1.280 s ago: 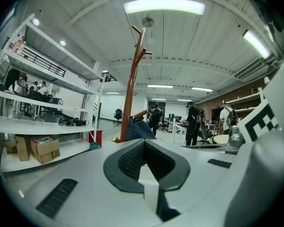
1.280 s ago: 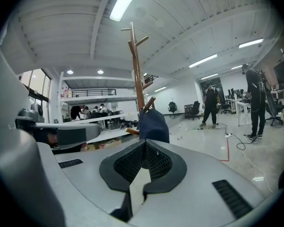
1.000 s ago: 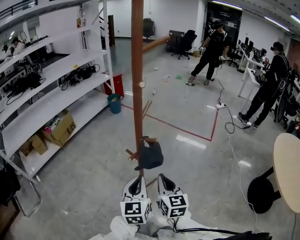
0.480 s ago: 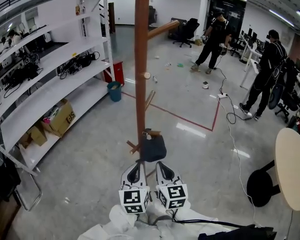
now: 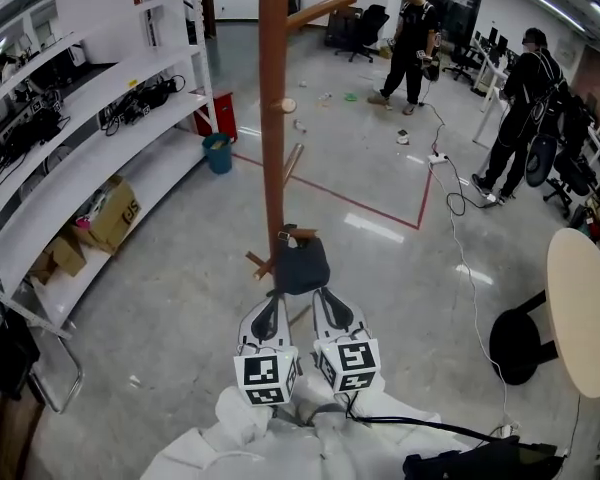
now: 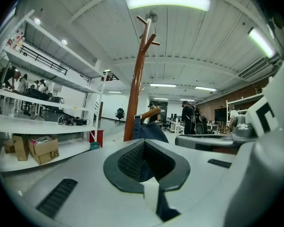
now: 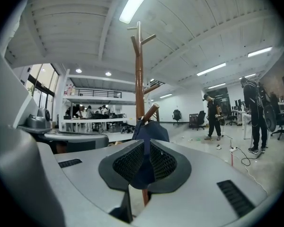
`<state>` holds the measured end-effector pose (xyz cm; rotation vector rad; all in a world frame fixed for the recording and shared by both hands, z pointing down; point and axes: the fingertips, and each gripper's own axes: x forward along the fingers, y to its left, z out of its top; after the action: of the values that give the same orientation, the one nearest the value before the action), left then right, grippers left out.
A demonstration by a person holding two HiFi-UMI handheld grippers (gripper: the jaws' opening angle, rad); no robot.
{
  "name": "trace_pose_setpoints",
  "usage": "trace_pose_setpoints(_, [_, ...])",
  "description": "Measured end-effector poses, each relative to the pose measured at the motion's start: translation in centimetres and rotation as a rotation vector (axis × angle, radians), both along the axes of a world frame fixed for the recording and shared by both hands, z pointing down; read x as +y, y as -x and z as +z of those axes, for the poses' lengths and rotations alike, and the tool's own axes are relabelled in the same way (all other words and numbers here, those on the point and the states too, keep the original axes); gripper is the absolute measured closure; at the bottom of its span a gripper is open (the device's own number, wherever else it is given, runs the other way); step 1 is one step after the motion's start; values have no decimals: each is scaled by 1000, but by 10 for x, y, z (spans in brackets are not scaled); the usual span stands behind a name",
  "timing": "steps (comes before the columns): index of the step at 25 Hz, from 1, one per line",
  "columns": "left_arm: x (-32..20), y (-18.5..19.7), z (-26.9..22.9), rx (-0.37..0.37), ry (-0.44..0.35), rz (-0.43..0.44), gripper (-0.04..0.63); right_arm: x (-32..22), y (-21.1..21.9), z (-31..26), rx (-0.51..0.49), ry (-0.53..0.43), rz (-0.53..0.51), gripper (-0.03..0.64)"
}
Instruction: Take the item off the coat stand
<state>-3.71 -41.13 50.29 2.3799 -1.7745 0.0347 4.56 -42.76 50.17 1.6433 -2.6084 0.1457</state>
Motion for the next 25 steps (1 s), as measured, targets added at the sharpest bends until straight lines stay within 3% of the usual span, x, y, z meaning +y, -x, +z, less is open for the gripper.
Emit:
trace_pose_setpoints(12, [-9,6,2,-12,15,-18,609,-24,-2,16,-2,59,-2,371])
trace_pose_setpoints(18, [-18,8,2,-14,22,-29,609,-38,1,21,-41,93,-33,325])
trace_pose_setpoints(25, [-27,12,7,-12,27,-44,609,-55,8,34,-92,153,-87,319])
